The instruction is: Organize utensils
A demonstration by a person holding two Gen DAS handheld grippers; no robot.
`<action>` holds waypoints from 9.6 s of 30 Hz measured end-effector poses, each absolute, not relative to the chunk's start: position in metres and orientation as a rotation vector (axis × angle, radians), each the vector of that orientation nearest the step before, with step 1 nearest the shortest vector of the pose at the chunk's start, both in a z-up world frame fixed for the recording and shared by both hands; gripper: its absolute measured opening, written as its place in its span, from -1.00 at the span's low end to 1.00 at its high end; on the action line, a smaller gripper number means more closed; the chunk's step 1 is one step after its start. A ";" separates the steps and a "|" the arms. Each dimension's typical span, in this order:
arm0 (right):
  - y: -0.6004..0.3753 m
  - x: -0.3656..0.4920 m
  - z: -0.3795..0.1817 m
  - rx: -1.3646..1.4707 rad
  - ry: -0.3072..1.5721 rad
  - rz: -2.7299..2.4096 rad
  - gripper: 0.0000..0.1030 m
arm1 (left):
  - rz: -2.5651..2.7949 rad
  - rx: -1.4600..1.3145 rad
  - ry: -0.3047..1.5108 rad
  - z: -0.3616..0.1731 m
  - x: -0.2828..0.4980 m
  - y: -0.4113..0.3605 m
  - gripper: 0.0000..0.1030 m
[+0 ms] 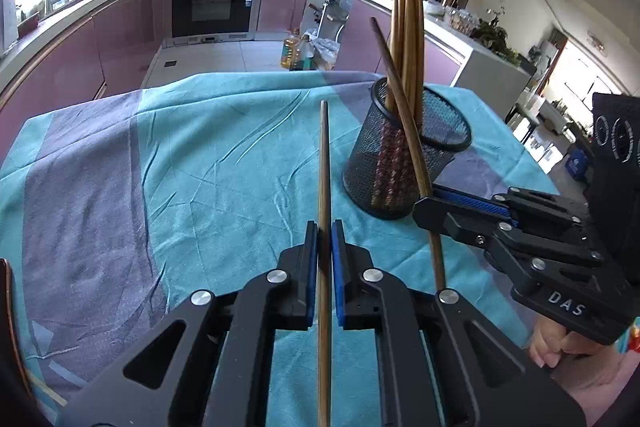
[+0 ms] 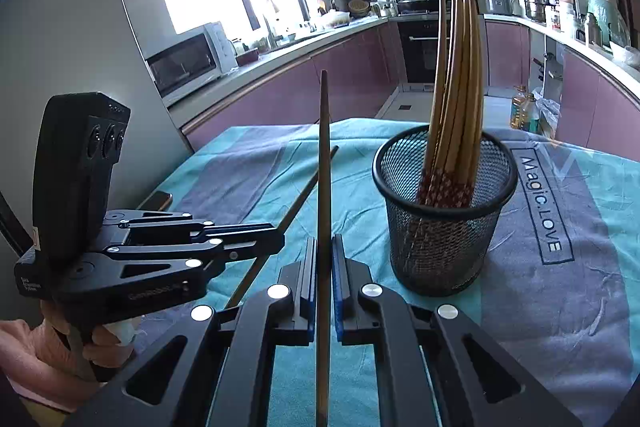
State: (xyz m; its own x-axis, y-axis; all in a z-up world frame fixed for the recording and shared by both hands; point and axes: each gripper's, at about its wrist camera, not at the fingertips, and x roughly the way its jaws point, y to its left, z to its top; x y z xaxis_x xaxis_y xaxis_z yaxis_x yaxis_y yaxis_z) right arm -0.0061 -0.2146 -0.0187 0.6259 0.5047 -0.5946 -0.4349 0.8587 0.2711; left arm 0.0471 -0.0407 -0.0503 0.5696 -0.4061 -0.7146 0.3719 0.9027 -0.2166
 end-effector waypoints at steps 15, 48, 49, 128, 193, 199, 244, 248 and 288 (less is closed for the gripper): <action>-0.219 -0.011 -0.007 0.114 0.676 0.539 -0.88 | -0.473 -0.070 0.797 -0.028 0.035 -0.034 -0.85; -0.206 -0.014 -0.012 0.070 0.681 0.611 -0.88 | -0.535 -0.069 0.786 -0.016 0.022 -0.040 -0.85; -0.206 -0.014 -0.012 0.069 0.680 0.609 -0.88 | -0.535 -0.069 0.788 -0.016 0.022 -0.040 -0.85; -0.263 0.042 0.049 0.092 0.467 0.388 -0.88 | -0.618 0.041 0.634 0.087 0.050 -0.102 -0.86; -0.267 0.024 0.014 0.091 0.493 0.321 0.51 | -0.303 0.039 0.530 0.039 0.064 -0.054 0.67; -0.259 0.006 0.013 0.053 0.444 0.319 0.87 | -0.192 0.048 0.460 0.037 0.035 -0.030 0.89; -0.228 -0.041 0.013 0.023 0.310 0.315 0.87 | 0.015 0.039 0.250 0.040 -0.039 0.011 0.89; -0.228 -0.043 0.014 0.026 0.302 0.318 0.87 | 0.025 0.039 0.243 0.039 -0.041 0.013 0.89; -0.228 -0.046 0.018 0.029 0.301 0.316 0.87 | 0.052 0.023 0.245 0.036 -0.048 0.016 0.89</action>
